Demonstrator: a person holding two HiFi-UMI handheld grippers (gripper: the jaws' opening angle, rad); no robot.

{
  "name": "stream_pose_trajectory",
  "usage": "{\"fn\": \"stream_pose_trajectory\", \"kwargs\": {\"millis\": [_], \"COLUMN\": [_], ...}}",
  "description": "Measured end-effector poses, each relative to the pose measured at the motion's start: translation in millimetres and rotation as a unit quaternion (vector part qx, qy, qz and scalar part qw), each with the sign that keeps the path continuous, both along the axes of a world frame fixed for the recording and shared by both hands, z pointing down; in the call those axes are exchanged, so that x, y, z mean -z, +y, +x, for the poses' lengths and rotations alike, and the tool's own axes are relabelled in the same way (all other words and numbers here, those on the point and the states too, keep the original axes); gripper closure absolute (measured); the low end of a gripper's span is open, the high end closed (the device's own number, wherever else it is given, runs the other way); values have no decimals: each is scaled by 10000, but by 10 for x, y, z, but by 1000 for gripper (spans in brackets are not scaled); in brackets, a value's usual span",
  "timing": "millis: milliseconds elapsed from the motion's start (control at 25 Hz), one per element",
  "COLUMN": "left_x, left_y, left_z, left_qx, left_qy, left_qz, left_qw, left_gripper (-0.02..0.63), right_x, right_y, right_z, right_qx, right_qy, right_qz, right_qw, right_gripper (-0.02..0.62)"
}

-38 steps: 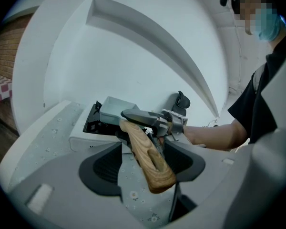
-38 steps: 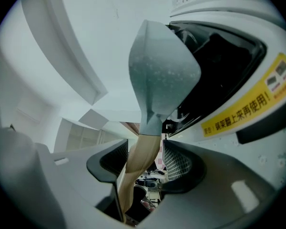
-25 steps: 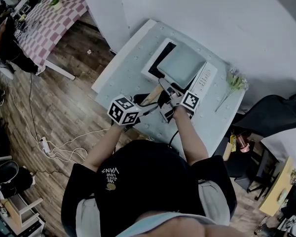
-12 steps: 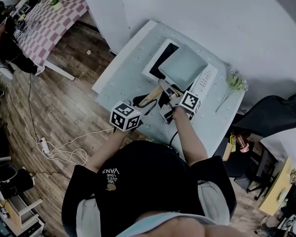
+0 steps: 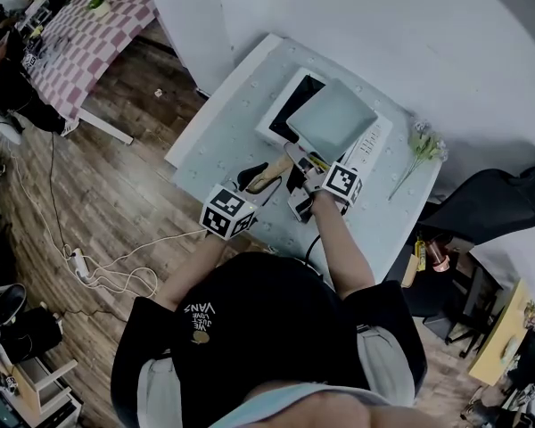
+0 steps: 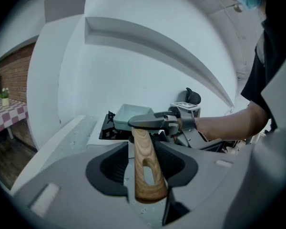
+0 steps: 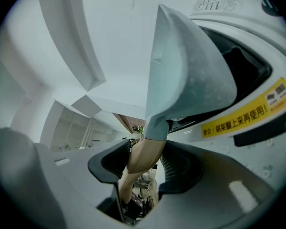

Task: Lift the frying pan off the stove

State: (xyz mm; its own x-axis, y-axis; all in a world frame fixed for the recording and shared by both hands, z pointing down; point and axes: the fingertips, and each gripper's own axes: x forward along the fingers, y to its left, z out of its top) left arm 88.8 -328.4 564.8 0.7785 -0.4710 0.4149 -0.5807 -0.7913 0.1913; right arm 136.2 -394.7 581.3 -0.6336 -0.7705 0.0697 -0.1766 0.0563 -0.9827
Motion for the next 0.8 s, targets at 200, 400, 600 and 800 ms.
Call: {"fn": "stream_pose_trajectory", "kwargs": {"millis": [200,400,600,800], "left_x": [-6,-37,-10,-8], "left_y": [-23,10,32,98], "left_z": [34,43,43,21], "left_qx": [-110,-83,2,21], "left_qy": [-116,-143,52,251], "left_qz": [13,27,32,-94], "left_qw": [9999,9999,10000,9996], "left_gripper": [462,472,474,474], "right_x": [-37,-27,-18,-20], "right_y": [15,27,56,125], "right_z": [-4,-3,-1,-19], "right_qx": [32,13,-20,-66], "right_qy": [104,54,90,242], "right_qz": [-26,-32,-45,-53], "right_qw": [9999,10000,9999,9997], "right_gripper": [402,400,399,397]}}
